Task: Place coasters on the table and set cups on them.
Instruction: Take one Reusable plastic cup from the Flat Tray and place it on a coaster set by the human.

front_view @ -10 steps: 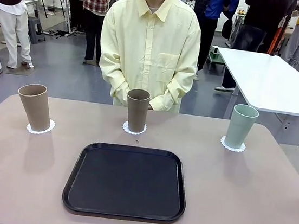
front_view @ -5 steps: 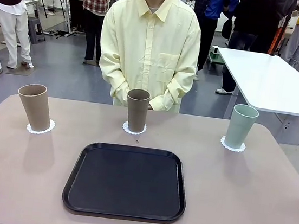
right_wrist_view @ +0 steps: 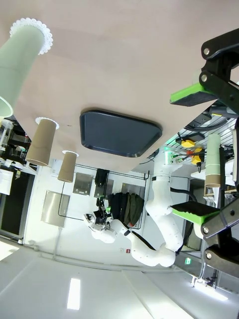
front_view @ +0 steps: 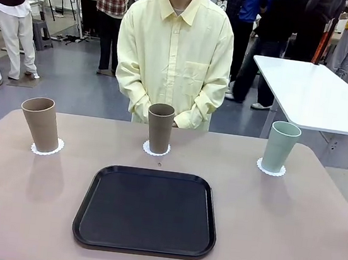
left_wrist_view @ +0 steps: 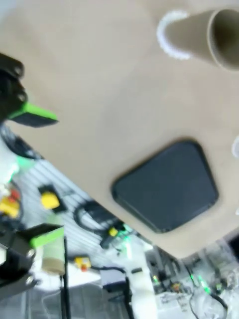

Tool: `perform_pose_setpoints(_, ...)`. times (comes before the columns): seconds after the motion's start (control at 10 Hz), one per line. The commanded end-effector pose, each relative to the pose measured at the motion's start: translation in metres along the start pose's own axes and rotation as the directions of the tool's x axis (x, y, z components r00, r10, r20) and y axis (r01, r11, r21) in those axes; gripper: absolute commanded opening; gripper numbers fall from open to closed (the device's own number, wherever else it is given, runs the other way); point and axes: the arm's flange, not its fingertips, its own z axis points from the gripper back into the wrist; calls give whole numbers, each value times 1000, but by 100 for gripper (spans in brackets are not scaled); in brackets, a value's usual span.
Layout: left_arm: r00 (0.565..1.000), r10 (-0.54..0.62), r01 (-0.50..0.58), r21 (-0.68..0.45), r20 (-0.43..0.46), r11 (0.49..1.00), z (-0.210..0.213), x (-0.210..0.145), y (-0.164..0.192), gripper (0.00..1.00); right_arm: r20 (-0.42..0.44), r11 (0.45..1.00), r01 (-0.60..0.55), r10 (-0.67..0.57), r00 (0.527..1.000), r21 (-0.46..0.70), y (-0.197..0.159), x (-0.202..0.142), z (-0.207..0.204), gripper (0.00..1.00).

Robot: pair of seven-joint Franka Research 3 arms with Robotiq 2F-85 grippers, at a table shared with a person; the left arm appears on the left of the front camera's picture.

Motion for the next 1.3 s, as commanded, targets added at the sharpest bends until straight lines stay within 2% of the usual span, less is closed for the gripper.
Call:
perform_pose_setpoints(0.0,995,52,-33,-215,85,976,29,13,37,100,1,1000,2,-2,1000,0,0,0,0,100)
perform_pose_setpoints(0.2,979,121,-63,-319,166,946,52,-3,73,100,1,1000,2,-2,1000,0,0,0,0,100)
perform_pose_setpoints(0.6,964,164,-55,-447,209,893,97,-42,111,100,1,1000,2,-2,1000,0,0,0,0,100)
perform_pose_setpoints(1.0,951,178,-44,-459,253,887,113,-63,123,100,1,1000,2,-2,1000,0,0,0,0,100)
perform_pose_setpoints(1.2,955,120,7,-426,270,905,108,-65,111,100,1,1000,2,-2,1000,0,0,0,0,100)
